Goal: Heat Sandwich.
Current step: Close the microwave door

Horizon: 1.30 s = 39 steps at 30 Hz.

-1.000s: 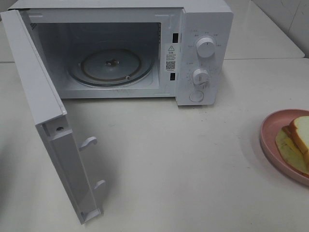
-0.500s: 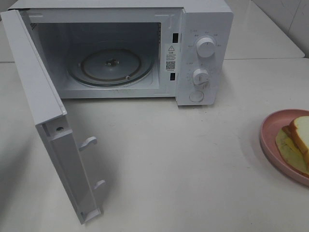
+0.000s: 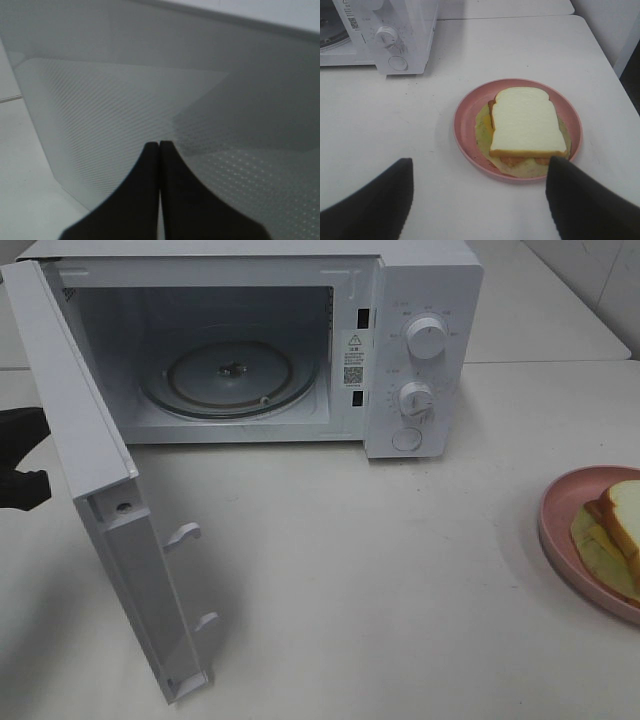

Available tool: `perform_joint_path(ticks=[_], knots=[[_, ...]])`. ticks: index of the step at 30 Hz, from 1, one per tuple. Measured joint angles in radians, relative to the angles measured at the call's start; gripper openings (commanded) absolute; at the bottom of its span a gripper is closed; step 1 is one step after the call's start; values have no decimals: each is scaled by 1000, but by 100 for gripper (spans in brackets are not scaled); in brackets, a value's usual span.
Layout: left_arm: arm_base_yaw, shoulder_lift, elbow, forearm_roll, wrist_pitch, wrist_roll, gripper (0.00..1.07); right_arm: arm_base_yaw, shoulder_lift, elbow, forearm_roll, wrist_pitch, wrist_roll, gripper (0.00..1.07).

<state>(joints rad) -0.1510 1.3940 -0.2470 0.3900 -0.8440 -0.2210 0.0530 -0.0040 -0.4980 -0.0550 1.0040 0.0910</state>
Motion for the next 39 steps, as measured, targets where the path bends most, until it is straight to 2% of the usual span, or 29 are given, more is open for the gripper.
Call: perform_joint_path(ticks=[2, 4, 5, 8, 9, 10, 13, 17, 20, 21, 28, 39], knots=[[-55, 18, -1, -90, -1, 31, 0, 0, 0, 0, 0, 0, 0, 71], [-70, 22, -1, -113, -1, 43, 0, 0, 0, 0, 0, 0, 0, 71], [-103, 28, -1, -168, -1, 66, 0, 0, 0, 0, 0, 0, 0, 71], [-147, 39, -5, -250, -1, 96, 0, 0, 0, 0, 0, 0, 0, 71], [-147, 39, -5, -250, -1, 96, 0, 0, 0, 0, 0, 0, 0, 71], [-178, 48, -16, -315, -1, 120, 0, 0, 0, 0, 0, 0, 0, 71], [-204, 57, -30, -367, 0, 139, 0, 0, 0, 0, 0, 0, 0, 71], [-291, 98, -82, -475, 0, 200, 0, 0, 0, 0, 0, 0, 0, 71], [-319, 115, -101, -512, 0, 221, 0, 0, 0, 0, 0, 0, 0, 71], [-350, 135, -121, -559, 0, 249, 0, 0, 0, 0, 0, 0, 0, 71], [-429, 191, -181, -656, 0, 301, 0, 0, 0, 0, 0, 0, 0, 71], [-525, 307, -326, -722, 0, 324, 0, 0, 0, 0, 0, 0, 0, 71]])
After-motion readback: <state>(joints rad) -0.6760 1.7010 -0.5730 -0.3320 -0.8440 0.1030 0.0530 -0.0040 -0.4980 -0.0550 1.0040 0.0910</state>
